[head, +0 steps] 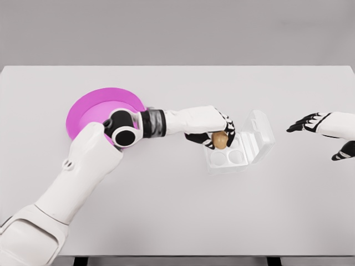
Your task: Pack egg into the box and close the box lid
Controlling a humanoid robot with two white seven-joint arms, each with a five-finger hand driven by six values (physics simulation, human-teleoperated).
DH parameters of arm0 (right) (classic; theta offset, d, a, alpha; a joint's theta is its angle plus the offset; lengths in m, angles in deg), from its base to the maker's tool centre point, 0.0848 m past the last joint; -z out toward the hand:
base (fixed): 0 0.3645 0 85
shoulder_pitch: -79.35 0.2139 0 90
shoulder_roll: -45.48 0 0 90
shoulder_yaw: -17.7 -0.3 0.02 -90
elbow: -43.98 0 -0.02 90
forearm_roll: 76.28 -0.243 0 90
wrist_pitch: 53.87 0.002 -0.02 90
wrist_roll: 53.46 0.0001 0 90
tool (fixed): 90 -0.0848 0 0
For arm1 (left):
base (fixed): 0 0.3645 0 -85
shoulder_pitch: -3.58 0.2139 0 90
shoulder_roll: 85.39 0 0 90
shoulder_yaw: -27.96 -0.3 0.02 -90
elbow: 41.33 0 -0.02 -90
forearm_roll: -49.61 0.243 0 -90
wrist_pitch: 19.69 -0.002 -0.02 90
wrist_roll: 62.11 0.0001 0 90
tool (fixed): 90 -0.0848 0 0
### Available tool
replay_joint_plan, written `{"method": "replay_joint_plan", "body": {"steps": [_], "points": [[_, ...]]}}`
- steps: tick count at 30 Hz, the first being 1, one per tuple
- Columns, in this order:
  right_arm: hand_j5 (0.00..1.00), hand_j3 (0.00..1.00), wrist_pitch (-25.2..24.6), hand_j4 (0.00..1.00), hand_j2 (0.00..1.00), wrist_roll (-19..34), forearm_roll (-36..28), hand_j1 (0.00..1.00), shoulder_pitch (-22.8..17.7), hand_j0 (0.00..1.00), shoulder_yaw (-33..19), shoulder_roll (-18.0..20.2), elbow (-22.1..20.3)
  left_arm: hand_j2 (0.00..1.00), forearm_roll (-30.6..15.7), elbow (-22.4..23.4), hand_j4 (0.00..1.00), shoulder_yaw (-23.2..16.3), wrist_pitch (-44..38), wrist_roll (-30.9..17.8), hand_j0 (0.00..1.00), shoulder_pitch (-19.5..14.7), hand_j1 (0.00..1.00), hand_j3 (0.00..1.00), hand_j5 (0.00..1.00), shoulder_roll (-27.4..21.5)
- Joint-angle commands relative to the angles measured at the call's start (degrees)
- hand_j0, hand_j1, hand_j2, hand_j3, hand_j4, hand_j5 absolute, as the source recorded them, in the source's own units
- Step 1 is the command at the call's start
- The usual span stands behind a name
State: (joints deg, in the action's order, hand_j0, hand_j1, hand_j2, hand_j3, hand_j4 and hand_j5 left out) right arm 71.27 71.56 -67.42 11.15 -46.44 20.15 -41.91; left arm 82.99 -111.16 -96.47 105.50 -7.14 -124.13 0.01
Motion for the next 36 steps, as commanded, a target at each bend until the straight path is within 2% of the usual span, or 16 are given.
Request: {"method": "replay_joint_plan", "body": {"steps": [1, 7, 12, 15, 28, 36], "points": [[1.0, 1.0, -0.1, 1.0, 1.0, 0.0, -0.2, 1.0, 0.0, 1.0, 0.0, 0.1, 0.0, 0.39, -0.2, 0.7, 0.39, 0.1, -0.2, 0.0, 0.39, 0.0, 0.39, 0.39, 0.39, 0.5], [1.0, 1.0, -0.1, 1.0, 1.0, 0.0, -0.1, 1.0, -0.2, 1.0, 0.2, -0.1, 0.1, 0.41, -0.2, 2.0, 0.41, 0.1, -0.2, 0.0, 0.41, -0.1, 0.41, 0.41, 0.41, 0.7], [1.0, 1.0, -0.1, 1.0, 1.0, 0.0, 0.0, 1.0, -0.4, 1.0, 0.2, -0.1, 0.0, 0.63, -0.2, 2.0, 0.63, 0.1, -0.2, 0.0, 0.63, -0.2, 0.63, 0.63, 0.63, 0.7], [1.0, 1.0, -0.1, 1.0, 1.0, 0.0, 0.0, 1.0, -0.4, 1.0, 0.2, -0.1, 0.0, 0.69, -0.2, 2.0, 0.69, 0.2, -0.2, 0.0, 0.69, -0.2, 0.69, 0.69, 0.69, 0.7], [1.0, 1.0, -0.1, 1.0, 1.0, 0.0, 0.0, 1.0, -0.4, 1.0, 0.2, 0.0, -0.1, 0.85, -0.2, 2.0, 0.85, 0.8, -0.2, 0.0, 0.85, -0.3, 0.85, 0.85, 0.85, 0.6], [1.0, 1.0, -0.1, 1.0, 1.0, 0.0, 0.0, 1.0, -0.4, 1.0, 0.2, -0.1, -0.3, 0.91, -0.9, 1.8, 0.91, 1.2, -0.2, 0.0, 0.91, -0.4, 0.91, 0.91, 0.91, 0.2]]}}
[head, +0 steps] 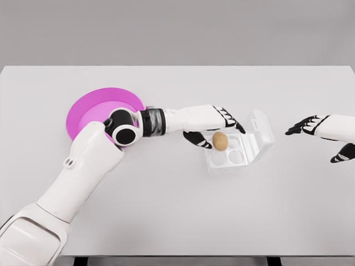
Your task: Pack egg into the box and close the box lid
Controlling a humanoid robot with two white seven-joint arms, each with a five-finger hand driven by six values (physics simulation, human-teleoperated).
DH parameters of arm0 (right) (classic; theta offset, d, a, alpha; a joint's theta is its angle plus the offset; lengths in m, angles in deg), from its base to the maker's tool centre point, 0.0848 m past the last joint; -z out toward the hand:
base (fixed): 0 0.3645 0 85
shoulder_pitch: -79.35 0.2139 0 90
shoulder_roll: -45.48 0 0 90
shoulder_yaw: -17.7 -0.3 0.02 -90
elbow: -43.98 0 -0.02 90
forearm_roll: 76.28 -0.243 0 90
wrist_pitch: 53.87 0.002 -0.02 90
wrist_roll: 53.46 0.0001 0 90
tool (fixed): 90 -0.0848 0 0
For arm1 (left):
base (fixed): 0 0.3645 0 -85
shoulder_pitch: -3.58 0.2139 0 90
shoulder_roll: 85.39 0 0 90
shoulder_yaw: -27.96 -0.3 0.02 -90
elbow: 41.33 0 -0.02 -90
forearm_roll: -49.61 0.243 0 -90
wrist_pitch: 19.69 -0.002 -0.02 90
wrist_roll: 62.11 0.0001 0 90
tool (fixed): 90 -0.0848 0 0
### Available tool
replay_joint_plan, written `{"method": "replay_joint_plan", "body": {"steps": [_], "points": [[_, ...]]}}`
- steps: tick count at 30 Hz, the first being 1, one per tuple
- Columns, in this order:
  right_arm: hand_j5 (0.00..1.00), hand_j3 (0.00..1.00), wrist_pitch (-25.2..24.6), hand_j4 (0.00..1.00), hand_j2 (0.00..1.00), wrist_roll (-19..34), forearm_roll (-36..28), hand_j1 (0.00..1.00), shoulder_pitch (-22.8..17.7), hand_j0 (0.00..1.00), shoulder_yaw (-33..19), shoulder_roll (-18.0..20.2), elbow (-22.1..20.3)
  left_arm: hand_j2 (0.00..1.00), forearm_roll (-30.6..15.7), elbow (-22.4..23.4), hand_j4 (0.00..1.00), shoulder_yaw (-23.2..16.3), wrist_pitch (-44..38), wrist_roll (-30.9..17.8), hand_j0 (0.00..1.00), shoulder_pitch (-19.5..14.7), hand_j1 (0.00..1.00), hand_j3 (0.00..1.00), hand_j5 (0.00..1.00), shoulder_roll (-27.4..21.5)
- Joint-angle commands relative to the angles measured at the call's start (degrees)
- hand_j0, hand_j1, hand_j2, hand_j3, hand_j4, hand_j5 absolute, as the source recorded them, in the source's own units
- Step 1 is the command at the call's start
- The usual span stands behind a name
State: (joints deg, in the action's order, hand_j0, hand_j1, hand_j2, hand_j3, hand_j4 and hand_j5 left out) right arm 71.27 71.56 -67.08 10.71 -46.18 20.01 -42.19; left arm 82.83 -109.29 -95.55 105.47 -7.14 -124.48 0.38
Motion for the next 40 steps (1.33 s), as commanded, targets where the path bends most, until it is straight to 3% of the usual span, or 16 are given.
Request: {"method": "replay_joint_plan", "body": {"steps": [1, 6, 10, 14, 20, 22, 26, 30, 34, 36, 37, 40], "points": [[1.0, 1.0, -0.1, 1.0, 1.0, 0.0, -0.3, 1.0, 0.0, 1.0, 0.0, 0.0, -0.1, 0.94, -0.8, -0.3, 0.94, 0.7, -0.2, 0.0, 0.94, 0.0, 0.94, 0.94, 0.94, -0.3], [1.0, 1.0, -0.1, 1.0, 1.0, 0.0, -0.3, 1.0, 0.0, 1.0, 0.2, -0.3, -0.3, 1.0, -2.1, -3.4, 1.0, 3.2, -0.2, 0.0, 1.0, -0.1, 1.0, 1.0, 1.0, -0.8], [1.0, 1.0, -0.1, 1.0, 1.0, 0.0, -0.3, 1.0, 0.1, 1.0, 0.3, -0.5, -0.7, 1.0, -9.0, -6.7, 1.0, 3.2, -0.2, 0.0, 1.0, -0.1, 1.0, 1.0, 1.0, -5.0], [1.0, 1.0, -0.1, 1.0, 1.0, 0.0, -0.3, 1.0, -0.3, 1.0, 0.5, -1.0, -3.7, 1.0, -20.3, -8.1, 1.0, 3.3, -0.2, 0.0, 1.0, -0.5, 1.0, 1.0, 1.0, -13.3], [1.0, 1.0, -0.1, 1.0, 1.0, 0.0, -0.8, 1.0, -0.3, 1.0, 0.2, -1.1, -6.7, 1.0, -39.9, -11.5, 1.0, 3.6, -0.2, 0.0, 1.0, 0.5, 1.0, 1.0, 1.0, -32.2], [1.0, 1.0, -0.1, 1.0, 1.0, 0.0, -0.9, 1.0, -0.4, 1.0, 0.3, -1.3, -9.3, 1.0, -41.0, -11.8, 1.0, 6.2, -0.2, 0.0, 1.0, 3.1, 1.0, 1.0, 1.0, -37.2], [1.0, 1.0, -0.1, 1.0, 1.0, 0.0, -1.0, 1.0, -0.5, 1.0, 0.3, -1.4, -11.8, 1.0, -41.8, -11.1, 1.0, 15.9, -0.2, 0.0, 1.0, 11.2, 1.0, 1.0, 1.0, -40.5], [1.0, 1.0, -0.1, 1.0, 1.0, 0.0, -1.0, 1.0, -0.8, 1.0, 0.3, -3.1, -14.2, 1.0, -41.8, -10.9, 1.0, 17.3, -0.2, 0.0, 1.0, 12.6, 1.0, 1.0, 1.0, -41.3], [1.0, 1.0, -0.1, 1.0, 1.0, 0.0, -1.3, 1.0, -0.8, 1.0, -1.6, -3.0, -11.8, 1.0, -41.8, -10.9, 1.0, 17.7, -0.2, 0.0, 1.0, 13.3, 1.0, 1.0, 1.0, -41.3], [1.0, 1.0, -0.1, 1.0, 1.0, 0.0, -1.4, 1.0, -2.2, 1.0, -7.1, -3.1, -5.2, 1.0, -41.3, -10.9, 1.0, 17.6, -0.2, 0.0, 1.0, 13.4, 1.0, 1.0, 1.0, -41.3], [1.0, 1.0, -0.1, 1.0, 1.0, 0.0, -1.4, 1.0, -2.4, 1.0, -8.1, -3.1, -3.9, 1.0, -41.2, -10.9, 1.0, 17.6, -0.2, 0.0, 1.0, 13.4, 1.0, 1.0, 1.0, -41.3], [1.0, 1.0, -0.1, 1.0, 1.0, 0.0, -1.4, 1.0, -2.5, 1.0, -8.2, -3.1, -3.8, 1.0, -41.2, -11.0, 1.0, 17.6, -0.2, 0.0, 1.0, 13.4, 1.0, 1.0, 1.0, -41.2]]}}
